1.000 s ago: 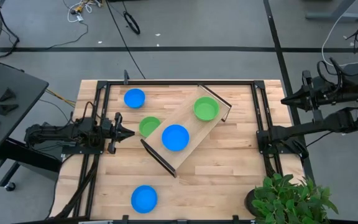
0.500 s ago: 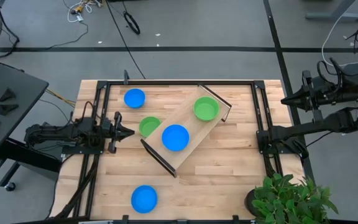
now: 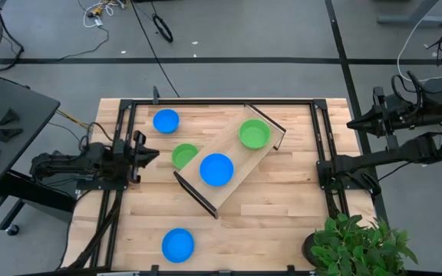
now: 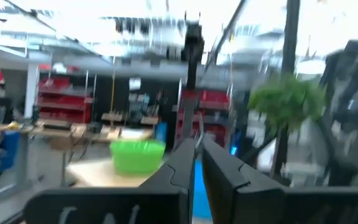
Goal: Pick & Place Mini bowls
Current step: Stack the bottom blue bowl on top of the blue bowl on the shelf
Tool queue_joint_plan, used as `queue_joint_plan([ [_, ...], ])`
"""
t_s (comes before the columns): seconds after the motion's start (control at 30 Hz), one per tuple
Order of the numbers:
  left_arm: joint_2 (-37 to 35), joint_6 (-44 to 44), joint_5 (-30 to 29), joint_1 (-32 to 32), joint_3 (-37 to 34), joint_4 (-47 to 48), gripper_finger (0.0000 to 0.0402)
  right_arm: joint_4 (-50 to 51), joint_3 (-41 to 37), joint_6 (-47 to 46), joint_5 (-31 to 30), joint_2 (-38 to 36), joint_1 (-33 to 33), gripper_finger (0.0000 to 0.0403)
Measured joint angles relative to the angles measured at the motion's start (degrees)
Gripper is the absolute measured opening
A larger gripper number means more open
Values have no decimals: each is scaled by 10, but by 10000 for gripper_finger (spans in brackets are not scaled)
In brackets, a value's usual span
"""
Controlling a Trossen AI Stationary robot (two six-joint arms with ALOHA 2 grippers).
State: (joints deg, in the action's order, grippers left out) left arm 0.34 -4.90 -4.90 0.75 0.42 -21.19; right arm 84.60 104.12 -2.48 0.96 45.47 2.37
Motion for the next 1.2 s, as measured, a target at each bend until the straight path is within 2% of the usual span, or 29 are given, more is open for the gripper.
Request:
queue_joint_plan([
  [0.07, 0, -22, 0, 0, 0, -35, 32, 0, 0, 0, 0, 0, 0, 23],
  [0.2, 0, -57, 8, 0, 26, -41, 32, 0, 0, 0, 0, 0, 0, 23],
  [0.4, 0, -67, 19, 0, 88, -41, 32, 0, 0, 0, 0, 0, 0, 23],
  [0.53, 2, -113, 19, 0, 136, -33, 32, 0, 0, 0, 0, 0, 0, 23],
  [0.67, 12, -104, 18, 0, 189, -25, 32, 0, 0, 0, 0, 0, 0, 23],
  [0.87, 55, -80, -44, 0, 279, 80, 32, 0, 0, 0, 0, 0, 0, 23],
  [1.2, 168, -79, -32, 0, 428, 201, 41, 0, 0, 0, 0, 0, 0, 23],
])
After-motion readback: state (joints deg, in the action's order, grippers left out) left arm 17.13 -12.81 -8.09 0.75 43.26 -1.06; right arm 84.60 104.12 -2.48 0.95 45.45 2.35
